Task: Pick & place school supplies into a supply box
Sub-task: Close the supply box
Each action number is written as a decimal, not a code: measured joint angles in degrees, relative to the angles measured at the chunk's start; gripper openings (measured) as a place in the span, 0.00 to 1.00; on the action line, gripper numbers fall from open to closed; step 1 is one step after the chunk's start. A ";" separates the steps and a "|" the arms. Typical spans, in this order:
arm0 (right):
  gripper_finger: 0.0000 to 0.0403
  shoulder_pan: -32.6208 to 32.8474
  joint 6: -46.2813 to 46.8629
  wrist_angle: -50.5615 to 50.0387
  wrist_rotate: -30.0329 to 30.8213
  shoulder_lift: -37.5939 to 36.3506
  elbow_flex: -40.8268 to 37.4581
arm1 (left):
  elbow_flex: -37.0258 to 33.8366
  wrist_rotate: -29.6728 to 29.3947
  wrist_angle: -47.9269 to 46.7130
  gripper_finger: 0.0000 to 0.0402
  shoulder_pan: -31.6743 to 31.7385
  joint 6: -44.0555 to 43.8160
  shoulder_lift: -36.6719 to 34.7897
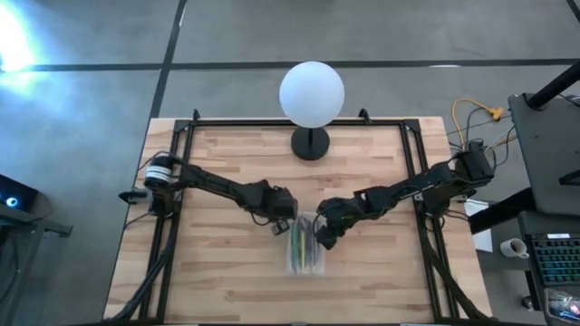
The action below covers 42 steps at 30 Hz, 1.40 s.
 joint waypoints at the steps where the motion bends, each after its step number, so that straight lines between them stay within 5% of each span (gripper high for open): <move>1: 0.17 0.02 0.00 -0.57 0.15 0.26 0.40 | 0.09 -1.38 0.29 0.10 -0.16 -0.18 -1.32; 9: 0.17 -0.17 0.17 -1.64 3.76 -1.85 2.51 | -4.85 -2.22 -1.75 0.10 -0.41 -3.56 -8.56; 17: 0.17 -0.26 0.03 -2.91 6.83 -2.22 7.02 | -14.26 2.96 19.89 0.10 -4.54 -14.77 -8.98; 30: 0.17 -0.26 -2.18 -5.54 1.74 15.46 16.95 | -15.25 4.71 21.38 0.10 -7.80 -17.78 -7.48; 37: 0.17 -0.28 -3.73 -7.59 2.27 14.60 16.62 | -15.09 6.53 26.15 0.10 -12.29 -22.24 -8.88; 42: 0.17 -0.59 -4.94 -7.98 2.95 13.81 16.46 | -17.55 5.78 40.48 0.10 -14.33 -26.79 -8.90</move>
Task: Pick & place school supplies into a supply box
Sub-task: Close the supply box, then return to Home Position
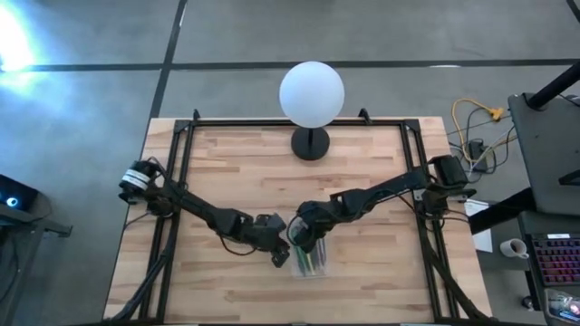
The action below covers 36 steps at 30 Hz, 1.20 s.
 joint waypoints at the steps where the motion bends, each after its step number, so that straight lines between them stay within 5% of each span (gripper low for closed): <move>1: 0.17 0.00 -0.02 -0.07 0.00 0.00 0.00 | -0.53 -0.58 1.75 0.10 -0.13 -0.14 0.04; 16: 0.17 -0.17 -0.13 -0.74 0.06 -0.15 -0.51 | -1.89 -2.93 10.23 0.10 1.93 0.91 5.84; 23: 0.17 -0.62 -1.06 -0.12 0.72 -1.89 -0.49 | -1.51 -3.98 -2.61 0.10 2.13 2.05 5.23; 30: 0.17 -2.16 -3.54 -10.22 10.29 -10.58 -0.83 | -1.97 -9.58 -12.36 0.10 2.24 1.99 -0.73; 36: 0.17 -2.35 -10.47 -21.51 21.75 -24.90 -0.33 | 0.40 -14.98 -17.73 0.10 2.22 5.34 -12.91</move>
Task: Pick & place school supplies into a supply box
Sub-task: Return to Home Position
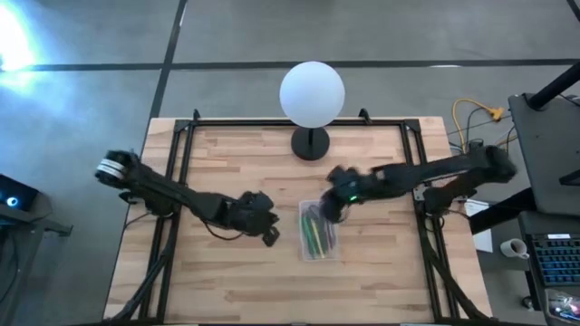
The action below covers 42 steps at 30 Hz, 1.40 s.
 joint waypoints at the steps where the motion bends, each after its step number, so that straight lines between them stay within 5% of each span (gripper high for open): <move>1: 0.17 0.19 -2.50 -1.00 2.01 -3.20 0.00 | 0.27 -0.02 -0.40 0.10 0.00 2.84 -2.08; 5: 0.17 1.28 -13.16 -10.67 8.81 -15.98 0.21 | 1.15 -0.16 -0.52 0.10 0.00 17.31 -12.79; 11: 0.17 1.58 -4.11 -13.52 4.90 -33.94 1.12 | 0.86 0.38 5.08 0.10 -0.27 17.05 -25.01; 15: 0.17 4.87 -16.80 -5.64 -1.02 -43.01 -3.38 | -5.01 3.68 21.22 0.10 -0.88 27.50 -29.07; 23: 0.17 7.72 -14.76 26.35 -3.53 -55.43 -32.55 | -30.21 10.40 61.29 0.10 1.91 31.84 -29.31; 34: 0.17 3.14 -17.66 9.67 -2.60 -80.88 -39.85 | -44.79 22.32 57.66 0.10 16.99 30.13 -51.38; 42: 0.17 2.94 -18.16 14.28 1.03 -81.31 -46.84 | -54.00 22.22 56.91 0.10 19.45 26.77 -61.53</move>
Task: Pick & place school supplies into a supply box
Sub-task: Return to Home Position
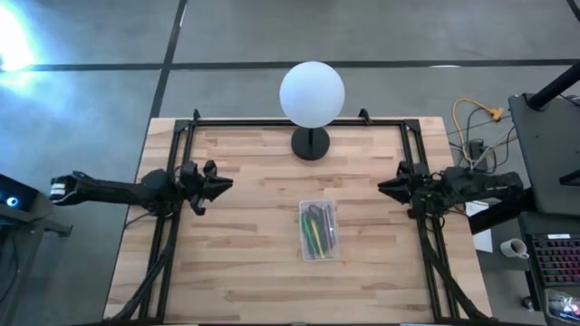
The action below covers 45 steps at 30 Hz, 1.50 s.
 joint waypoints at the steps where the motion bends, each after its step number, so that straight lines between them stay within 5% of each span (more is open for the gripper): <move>1: 0.17 -0.13 -0.10 2.63 0.16 -0.53 -2.07 | 0.14 -0.24 -1.71 0.10 0.05 -0.88 -0.99; 10: 0.17 -0.46 1.73 23.17 -1.08 -0.78 -15.69 | 0.99 -0.87 -6.65 0.10 0.12 -0.67 -8.45; 17: 0.17 -5.69 -0.27 25.74 -4.72 -0.77 -15.65 | -0.02 -1.13 -11.95 0.10 1.65 -2.14 -12.25; 24: 0.17 -14.08 0.13 22.34 -19.57 -0.78 -15.65 | -0.02 -1.13 -16.63 0.10 2.43 -3.56 -12.68; 45: 0.17 -13.47 0.81 20.73 -19.74 -0.69 -15.61 | -0.02 -1.09 -19.13 0.10 2.41 -4.06 -2.28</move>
